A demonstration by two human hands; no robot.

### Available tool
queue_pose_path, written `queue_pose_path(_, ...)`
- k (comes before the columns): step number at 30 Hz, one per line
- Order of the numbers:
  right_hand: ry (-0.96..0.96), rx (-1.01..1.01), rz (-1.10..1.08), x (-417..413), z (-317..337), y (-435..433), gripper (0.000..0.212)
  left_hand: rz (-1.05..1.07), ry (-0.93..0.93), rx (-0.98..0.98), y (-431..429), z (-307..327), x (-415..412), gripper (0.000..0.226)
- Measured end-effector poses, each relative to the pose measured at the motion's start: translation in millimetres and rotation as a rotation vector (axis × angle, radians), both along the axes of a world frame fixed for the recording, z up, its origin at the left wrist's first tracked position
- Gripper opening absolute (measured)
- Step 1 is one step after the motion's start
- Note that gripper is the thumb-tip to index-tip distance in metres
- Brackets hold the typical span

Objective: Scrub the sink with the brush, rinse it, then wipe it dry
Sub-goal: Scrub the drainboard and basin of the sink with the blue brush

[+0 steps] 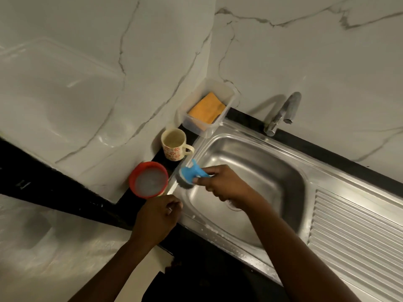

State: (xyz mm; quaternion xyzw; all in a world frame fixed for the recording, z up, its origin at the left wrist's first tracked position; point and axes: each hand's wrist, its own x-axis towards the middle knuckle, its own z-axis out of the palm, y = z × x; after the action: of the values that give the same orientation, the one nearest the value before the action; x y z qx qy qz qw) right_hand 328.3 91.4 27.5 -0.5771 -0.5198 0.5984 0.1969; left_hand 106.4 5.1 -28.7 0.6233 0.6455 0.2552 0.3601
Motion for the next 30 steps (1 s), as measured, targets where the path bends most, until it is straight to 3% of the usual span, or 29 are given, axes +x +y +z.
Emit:
queue_pose_path(3, 0.079, -0.102, -0.214, 76.4, 3.4, -15.9, 0.026, -0.061, 0.005, 0.031, 6.3, 6.4, 35.8, 0.005)
queue_pose_path(11, 0.060, -0.069, -0.875, 314.1, 3.1, -60.1, 0.036, -0.252, 0.030, 0.077, 10.8, 21.8, 154.2, 0.021)
queue_pose_path(16, -0.101, 0.031, -1.138, 395.8, -20.3, -84.4, 0.035, -0.333, 0.087, 0.077, 1.3, 19.4, 213.1, 0.022)
queue_pose_path(20, -0.388, 0.081, -1.111, 402.3, -49.7, -74.7, 0.045, -0.384, 0.141, 0.078, -9.2, 19.3, 244.8, 0.017)
queue_pose_path(25, -0.505, 0.156, -0.918, 354.9, -76.7, -41.9, 0.024, -0.427, 0.164, 0.036, -20.2, 14.5, 268.7, 0.009)
queue_pose_path(28, -0.710, 0.280, -0.606, 336.8, -89.7, -37.4, 0.041, -0.438, 0.188, 0.022, -25.0, 10.4, 282.5, 0.006)
queue_pose_path(30, -0.743, 0.297, -0.523, 349.5, -94.1, -52.2, 0.049, -0.445, 0.189, 0.016, -27.4, 8.7, 290.3, 0.007)
